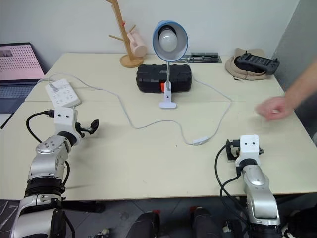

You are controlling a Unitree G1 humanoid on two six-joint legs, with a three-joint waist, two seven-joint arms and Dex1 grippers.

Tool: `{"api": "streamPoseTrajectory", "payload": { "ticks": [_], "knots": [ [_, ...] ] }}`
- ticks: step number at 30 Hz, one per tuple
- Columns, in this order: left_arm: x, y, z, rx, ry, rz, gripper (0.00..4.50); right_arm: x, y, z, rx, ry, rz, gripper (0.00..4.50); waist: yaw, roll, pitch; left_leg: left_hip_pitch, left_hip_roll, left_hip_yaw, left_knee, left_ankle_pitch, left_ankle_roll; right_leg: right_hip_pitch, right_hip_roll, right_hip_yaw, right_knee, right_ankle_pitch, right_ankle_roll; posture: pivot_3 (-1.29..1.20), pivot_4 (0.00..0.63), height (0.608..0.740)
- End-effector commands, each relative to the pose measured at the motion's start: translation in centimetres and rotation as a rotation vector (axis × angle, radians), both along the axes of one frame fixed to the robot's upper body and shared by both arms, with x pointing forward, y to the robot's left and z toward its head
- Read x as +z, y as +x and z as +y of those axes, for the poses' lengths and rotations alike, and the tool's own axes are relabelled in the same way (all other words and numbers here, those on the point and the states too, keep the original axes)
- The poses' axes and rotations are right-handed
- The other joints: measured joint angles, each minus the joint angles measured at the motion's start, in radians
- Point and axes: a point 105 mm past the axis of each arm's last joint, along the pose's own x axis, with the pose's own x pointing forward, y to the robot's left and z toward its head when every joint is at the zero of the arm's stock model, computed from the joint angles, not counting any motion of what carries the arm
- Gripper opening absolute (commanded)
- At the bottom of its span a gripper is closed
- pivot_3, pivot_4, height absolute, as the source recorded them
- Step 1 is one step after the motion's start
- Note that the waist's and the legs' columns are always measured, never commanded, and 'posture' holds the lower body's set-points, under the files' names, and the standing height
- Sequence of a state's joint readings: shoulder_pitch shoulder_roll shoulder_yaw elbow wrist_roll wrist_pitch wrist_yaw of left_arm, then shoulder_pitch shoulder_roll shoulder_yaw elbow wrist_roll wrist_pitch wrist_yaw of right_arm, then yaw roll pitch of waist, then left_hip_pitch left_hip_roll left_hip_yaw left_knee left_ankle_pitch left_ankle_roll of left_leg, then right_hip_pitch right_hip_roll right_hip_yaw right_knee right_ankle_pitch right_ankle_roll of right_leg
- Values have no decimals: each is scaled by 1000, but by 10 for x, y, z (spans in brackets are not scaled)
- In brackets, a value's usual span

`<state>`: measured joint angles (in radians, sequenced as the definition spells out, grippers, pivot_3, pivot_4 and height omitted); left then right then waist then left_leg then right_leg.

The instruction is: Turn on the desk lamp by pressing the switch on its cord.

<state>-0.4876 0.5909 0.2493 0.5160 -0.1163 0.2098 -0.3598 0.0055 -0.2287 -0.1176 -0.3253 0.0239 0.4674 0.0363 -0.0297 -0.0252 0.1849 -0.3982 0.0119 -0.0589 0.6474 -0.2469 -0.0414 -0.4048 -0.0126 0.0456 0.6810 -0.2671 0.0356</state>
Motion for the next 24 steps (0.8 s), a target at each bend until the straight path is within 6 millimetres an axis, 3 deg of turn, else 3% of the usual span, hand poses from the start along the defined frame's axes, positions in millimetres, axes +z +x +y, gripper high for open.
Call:
{"api": "streamPoseTrajectory", "payload": {
  "ticks": [1, 10, 14, 18, 24],
  "knots": [
    [18, 4, -1, -13, 11, -57, 4457, 16, -2, -3, 5, -28, -52, 4500, 0, 0, 0, 0, 0, 0, 0, 0, 0, 0, 0, 0, 0, 0, 0, 0, 150, 740],
    [24, -2, -7, -42, 15, -77, 4457, 28, 0, -9, 69, -81, -46, 4500, 0, 0, 0, 0, 0, 0, 0, 0, 0, 0, 0, 0, 0, 0, 0, 0, 150, 740],
    [29, -2, -20, -99, 31, -84, 4457, 35, 5, -5, 152, -101, -43, 4500, 0, 0, 0, 0, 0, 0, 0, 0, 0, 0, 0, 0, 0, 0, 0, 0, 150, 740],
    [38, -11, -64, -309, -11, -81, 4457, 49, 15, 8, 417, -156, 2, 4500, -2, 0, 0, 0, 0, 1, 1, 0, 0, 0, 0, 1, -1, 0, 0, 0, 150, 740],
    [38, -49, -141, -689, -59, -16, 4457, 63, 9, 42, 953, -281, 155, 4500, -2, 0, 0, 0, 1, 1, -1, 0, 0, 1, 1, 1, -1, 0, 0, 0, 150, 740]
  ]
}}
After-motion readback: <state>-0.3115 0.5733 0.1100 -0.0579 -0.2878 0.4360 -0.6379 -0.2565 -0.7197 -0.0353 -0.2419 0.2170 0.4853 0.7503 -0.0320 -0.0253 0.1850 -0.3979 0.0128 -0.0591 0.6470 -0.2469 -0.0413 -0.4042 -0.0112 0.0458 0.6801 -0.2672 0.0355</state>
